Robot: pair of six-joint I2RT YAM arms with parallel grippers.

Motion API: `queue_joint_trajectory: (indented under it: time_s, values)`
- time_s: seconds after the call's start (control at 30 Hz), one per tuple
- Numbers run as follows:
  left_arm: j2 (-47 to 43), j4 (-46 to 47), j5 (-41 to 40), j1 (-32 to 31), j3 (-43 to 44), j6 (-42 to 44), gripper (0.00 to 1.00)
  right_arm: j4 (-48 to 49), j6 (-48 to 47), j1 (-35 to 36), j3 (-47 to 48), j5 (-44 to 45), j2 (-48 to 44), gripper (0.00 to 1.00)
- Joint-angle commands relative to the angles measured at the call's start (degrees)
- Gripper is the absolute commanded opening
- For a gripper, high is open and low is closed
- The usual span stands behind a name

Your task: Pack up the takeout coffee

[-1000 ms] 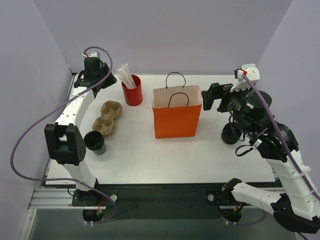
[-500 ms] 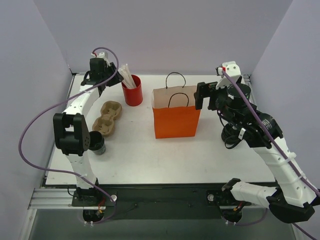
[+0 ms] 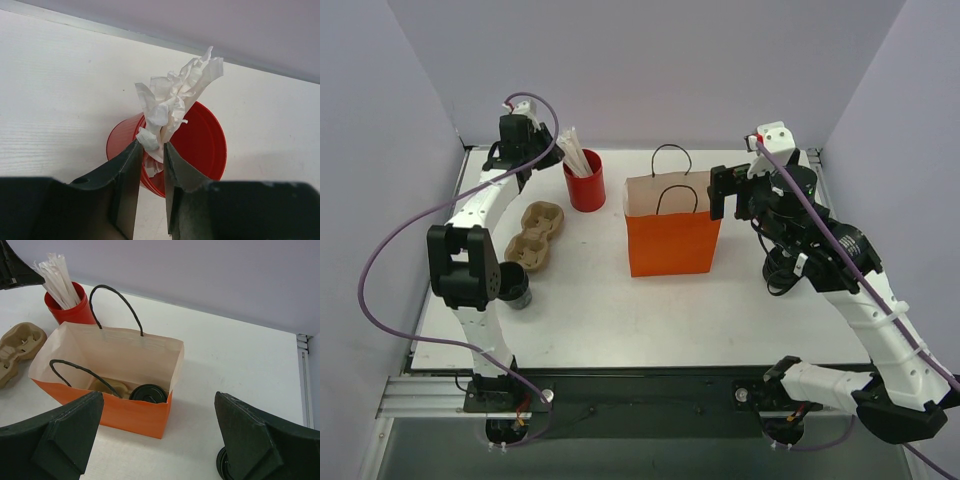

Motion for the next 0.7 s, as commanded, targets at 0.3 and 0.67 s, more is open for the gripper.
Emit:
queue_joint_trajectory:
  time_s: [0.3,0.67]
  values:
    - [0.69,4.66,1.18,0.25,1.37,2.07,0.19,-0.21,-1.10,0.21,-1.22,1.28,-1.19,1.00]
    - [-3.17,3.52,1.79,0.16,0.41,-0.57,0.00,-0.22,-1.45,0.29,-1.14,1.54,-1.37,1.00]
